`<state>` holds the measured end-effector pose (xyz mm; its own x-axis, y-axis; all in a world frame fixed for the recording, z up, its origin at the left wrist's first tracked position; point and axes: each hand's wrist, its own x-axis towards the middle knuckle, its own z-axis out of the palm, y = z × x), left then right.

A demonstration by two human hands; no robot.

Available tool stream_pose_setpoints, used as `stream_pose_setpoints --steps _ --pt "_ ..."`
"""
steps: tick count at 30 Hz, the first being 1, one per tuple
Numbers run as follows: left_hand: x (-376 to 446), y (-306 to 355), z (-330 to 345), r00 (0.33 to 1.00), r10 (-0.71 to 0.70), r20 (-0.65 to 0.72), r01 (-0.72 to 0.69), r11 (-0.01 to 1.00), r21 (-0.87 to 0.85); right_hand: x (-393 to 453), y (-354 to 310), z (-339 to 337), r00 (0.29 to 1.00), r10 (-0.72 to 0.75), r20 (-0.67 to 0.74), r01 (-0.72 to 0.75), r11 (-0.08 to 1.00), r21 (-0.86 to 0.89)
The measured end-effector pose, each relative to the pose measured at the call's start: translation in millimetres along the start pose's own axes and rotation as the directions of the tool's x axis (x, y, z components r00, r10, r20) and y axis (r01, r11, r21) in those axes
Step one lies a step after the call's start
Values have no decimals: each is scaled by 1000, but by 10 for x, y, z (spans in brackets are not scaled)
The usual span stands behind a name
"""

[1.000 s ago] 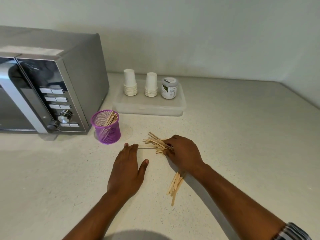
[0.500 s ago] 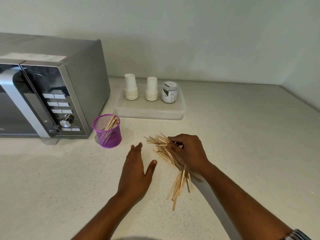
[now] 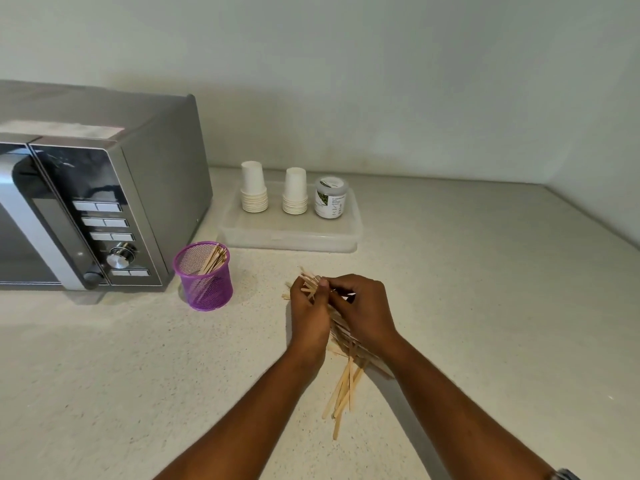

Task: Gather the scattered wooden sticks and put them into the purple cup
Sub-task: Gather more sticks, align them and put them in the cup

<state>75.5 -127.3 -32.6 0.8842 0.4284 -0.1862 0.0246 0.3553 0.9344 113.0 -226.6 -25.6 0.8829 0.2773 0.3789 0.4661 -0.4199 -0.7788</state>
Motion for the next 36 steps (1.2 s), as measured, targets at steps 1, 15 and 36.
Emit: stream_pose_setpoints --steps 1,15,36 --pt "0 -6 24 1000 -6 -9 6 997 -75 -19 -7 36 1000 -18 -16 18 1000 -23" --pt "202 92 -24 990 -144 -2 116 803 -584 -220 -9 209 974 -221 45 225 952 -207" --pt "284 94 9 930 -368 -4 257 656 -709 -292 -13 208 955 -22 -297 -94 923 -372"
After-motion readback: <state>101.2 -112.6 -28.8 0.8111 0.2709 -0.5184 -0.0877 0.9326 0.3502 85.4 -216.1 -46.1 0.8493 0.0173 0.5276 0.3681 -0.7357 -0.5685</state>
